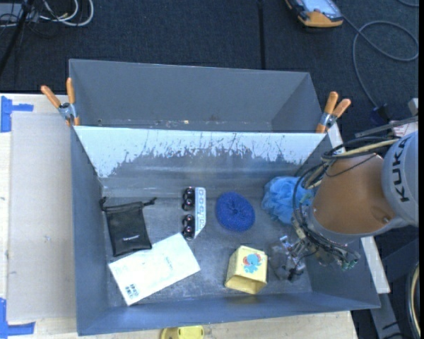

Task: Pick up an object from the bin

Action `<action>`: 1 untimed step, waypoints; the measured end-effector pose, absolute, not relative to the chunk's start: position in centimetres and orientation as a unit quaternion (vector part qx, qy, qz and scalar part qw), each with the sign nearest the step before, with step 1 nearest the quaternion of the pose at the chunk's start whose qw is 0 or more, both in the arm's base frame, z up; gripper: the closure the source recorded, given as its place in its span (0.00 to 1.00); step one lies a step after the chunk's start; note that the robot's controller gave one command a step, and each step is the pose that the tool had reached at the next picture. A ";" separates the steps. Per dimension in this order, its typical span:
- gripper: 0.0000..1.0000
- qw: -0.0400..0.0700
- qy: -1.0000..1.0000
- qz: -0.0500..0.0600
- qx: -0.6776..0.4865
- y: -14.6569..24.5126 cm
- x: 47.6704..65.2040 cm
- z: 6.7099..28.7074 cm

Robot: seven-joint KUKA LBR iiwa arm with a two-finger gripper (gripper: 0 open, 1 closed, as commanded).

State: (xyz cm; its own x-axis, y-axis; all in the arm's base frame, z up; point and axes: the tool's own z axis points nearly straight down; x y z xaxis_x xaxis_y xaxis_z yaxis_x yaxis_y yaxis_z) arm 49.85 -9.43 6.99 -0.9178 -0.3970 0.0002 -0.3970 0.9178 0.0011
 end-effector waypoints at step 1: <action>0.00 0.000 -0.979 -0.001 0.205 -9.4 49.9 7.0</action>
Offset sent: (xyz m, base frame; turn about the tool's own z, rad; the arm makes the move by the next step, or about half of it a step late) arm 0.0000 0.0000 0.0000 0.0000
